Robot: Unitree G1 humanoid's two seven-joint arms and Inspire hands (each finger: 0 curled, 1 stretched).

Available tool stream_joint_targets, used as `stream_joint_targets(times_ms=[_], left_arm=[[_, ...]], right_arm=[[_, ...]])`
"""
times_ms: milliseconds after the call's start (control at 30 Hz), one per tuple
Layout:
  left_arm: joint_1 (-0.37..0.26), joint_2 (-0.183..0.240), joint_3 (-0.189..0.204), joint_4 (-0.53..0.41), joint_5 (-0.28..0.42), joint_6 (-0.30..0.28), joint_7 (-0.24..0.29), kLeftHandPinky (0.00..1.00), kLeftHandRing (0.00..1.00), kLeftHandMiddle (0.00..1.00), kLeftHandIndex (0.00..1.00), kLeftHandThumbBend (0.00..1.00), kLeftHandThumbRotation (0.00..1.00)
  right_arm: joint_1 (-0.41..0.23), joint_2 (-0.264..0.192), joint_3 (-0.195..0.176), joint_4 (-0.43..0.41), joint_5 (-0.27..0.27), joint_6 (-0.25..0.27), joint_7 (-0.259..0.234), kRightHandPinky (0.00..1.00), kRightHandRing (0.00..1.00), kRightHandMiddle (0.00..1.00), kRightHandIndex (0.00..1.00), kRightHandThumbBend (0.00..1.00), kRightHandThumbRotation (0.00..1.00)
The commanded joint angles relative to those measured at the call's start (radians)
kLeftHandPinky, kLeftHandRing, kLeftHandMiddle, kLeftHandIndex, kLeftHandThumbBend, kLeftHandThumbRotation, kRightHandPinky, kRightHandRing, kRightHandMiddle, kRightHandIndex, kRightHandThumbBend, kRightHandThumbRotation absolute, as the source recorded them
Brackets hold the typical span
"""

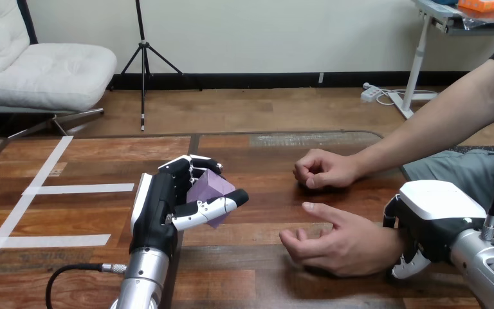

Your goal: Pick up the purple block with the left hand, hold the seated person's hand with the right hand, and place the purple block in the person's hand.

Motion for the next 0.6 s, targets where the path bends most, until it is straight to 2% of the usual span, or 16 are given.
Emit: stream_joint_targets(times_ms=[0, 267, 567], left_arm=[[-0.076, -0.005, -0.006, -0.003, -0.001, -0.017, 0.002, 0.33, 0.39, 0.48, 0.49, 0.86, 0.11], [-0.075, -0.009, -0.006, -0.004, -0.002, -0.012, 0.003, 0.33, 0.39, 0.48, 0.49, 0.86, 0.11], [-0.077, -0.009, -0.007, 0.000, 0.004, -0.016, 0.009, 0.33, 0.39, 0.48, 0.49, 0.86, 0.11]], right_arm=[[-0.095, 0.000, -0.015, -0.032, 0.014, -0.023, -0.018, 0.34, 0.42, 0.49, 0.50, 0.71, 0.00], [-0.112, 0.001, -0.009, -0.029, 0.003, -0.019, -0.010, 0.35, 0.43, 0.50, 0.51, 0.72, 0.00], [-0.128, 0.002, -0.010, -0.018, 0.010, -0.043, -0.026, 0.36, 0.43, 0.50, 0.52, 0.73, 0.00]])
